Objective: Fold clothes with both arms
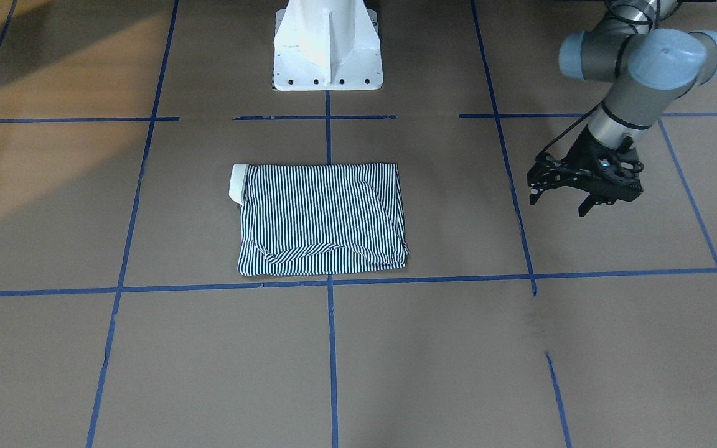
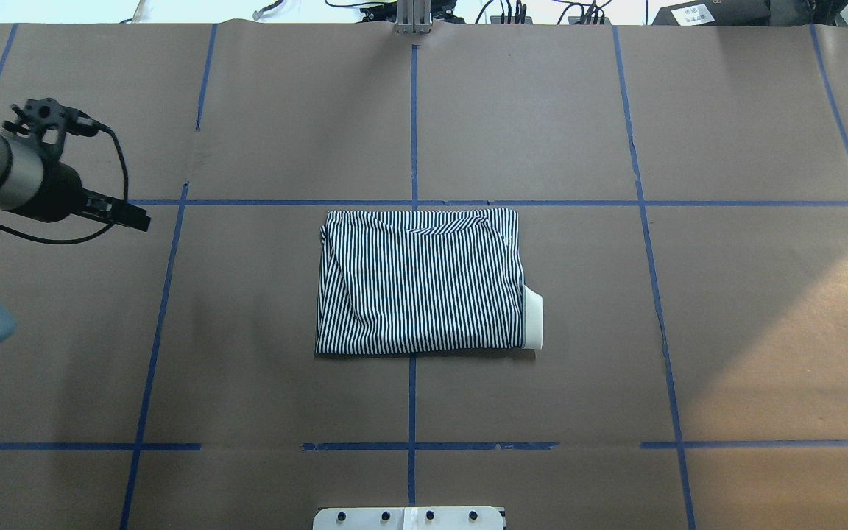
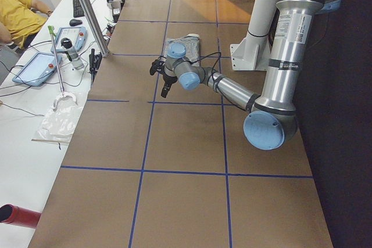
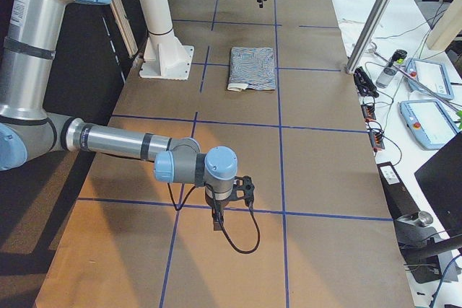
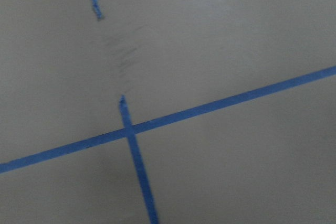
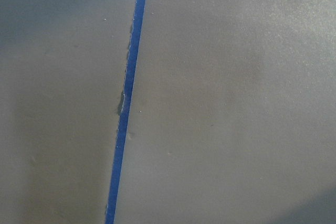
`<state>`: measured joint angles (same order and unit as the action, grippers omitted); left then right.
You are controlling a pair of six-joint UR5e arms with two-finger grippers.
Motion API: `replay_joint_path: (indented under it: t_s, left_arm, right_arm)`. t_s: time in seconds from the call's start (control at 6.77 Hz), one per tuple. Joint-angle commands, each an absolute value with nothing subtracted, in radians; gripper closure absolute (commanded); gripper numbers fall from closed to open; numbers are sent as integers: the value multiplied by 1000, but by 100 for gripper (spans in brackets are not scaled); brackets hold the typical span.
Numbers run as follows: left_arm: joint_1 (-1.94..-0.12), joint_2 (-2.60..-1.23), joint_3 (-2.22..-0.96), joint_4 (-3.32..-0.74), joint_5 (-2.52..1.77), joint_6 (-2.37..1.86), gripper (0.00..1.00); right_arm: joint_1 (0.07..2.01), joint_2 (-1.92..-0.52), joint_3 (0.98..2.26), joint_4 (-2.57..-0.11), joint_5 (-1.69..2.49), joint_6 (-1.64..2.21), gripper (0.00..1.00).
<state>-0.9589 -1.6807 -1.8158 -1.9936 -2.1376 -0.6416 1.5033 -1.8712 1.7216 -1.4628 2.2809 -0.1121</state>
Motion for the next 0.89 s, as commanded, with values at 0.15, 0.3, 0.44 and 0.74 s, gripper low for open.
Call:
replay_joint_path:
  t_s: [0.15, 0.3, 0.44, 0.74]
  left_arm:
    - [-1356, -1456, -1719, -1939, -2298, -146, 0]
    - [-1433, -1438, -1709, -1883, -2298, -134, 0]
    - [-1451, -1459, -1715, -1733, -2292, -135, 0]
    - [-1454, -1480, -1723, -1695, -2264, -111, 0]
  right_arm:
    - [1505, -1868, 1715, -1460, 2295, -112, 0]
    - [1505, -1867, 1715, -1460, 2295, -112, 0]
    - [1505, -1867, 1715, -1459, 2293, -112, 0]
    - [1505, -1867, 1718, -1459, 2293, -112, 0]
